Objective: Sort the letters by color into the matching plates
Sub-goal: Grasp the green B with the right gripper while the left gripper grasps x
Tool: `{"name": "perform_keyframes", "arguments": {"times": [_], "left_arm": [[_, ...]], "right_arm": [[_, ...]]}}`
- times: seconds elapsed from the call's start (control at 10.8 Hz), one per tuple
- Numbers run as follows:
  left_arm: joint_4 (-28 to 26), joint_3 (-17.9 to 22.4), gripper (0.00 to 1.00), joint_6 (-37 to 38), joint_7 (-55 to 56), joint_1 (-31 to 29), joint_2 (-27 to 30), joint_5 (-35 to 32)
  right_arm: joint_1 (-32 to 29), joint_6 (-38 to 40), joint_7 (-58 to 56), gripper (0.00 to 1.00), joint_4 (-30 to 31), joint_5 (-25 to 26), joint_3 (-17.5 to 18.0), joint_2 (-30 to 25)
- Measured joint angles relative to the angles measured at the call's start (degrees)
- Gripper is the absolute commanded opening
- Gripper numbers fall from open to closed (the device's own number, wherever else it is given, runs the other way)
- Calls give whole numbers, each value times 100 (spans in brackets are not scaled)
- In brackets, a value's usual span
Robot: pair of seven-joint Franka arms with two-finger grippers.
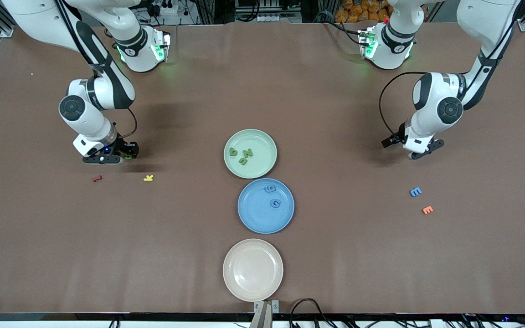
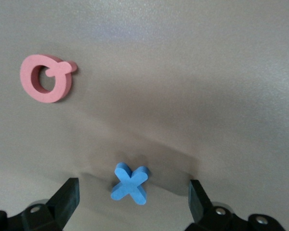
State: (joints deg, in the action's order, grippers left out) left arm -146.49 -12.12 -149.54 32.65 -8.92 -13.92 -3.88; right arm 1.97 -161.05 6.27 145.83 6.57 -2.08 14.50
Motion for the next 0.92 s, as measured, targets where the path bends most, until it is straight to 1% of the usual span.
{"name": "perform_keyframes", "arguments": {"times": [0.09, 0.18, 0.28, 0.37, 0.46, 0.74, 0.92], "left_arm": [[0, 1, 77, -16, 0, 0, -22, 0], [0, 2, 39, -23, 0, 0, -30, 0], [3, 2, 4, -46, 0, 2, -33, 0], [12, 1, 0, -70, 0, 16, -31, 0], [18, 2, 0, -79, 3, 25, -28, 0], [4, 44, 0, -19, 3, 19, 63, 0], [10, 44, 0, -27, 3, 22, 62, 0]], "right_arm": [[0, -5, -5, 55, 0, 0, 0, 9], [0, -6, -8, 51, 0, 0, 0, 14], [0, -6, -14, 45, 1, 0, 0, 26], [0, -7, -16, 42, 1, 0, 0, 36], [0, -9, -21, 38, 1, 0, 0, 46], [0, -34, -25, 13, 1, 0, 1, 69], [0, -46, -27, 4, 0, 0, 6, 66]]}}
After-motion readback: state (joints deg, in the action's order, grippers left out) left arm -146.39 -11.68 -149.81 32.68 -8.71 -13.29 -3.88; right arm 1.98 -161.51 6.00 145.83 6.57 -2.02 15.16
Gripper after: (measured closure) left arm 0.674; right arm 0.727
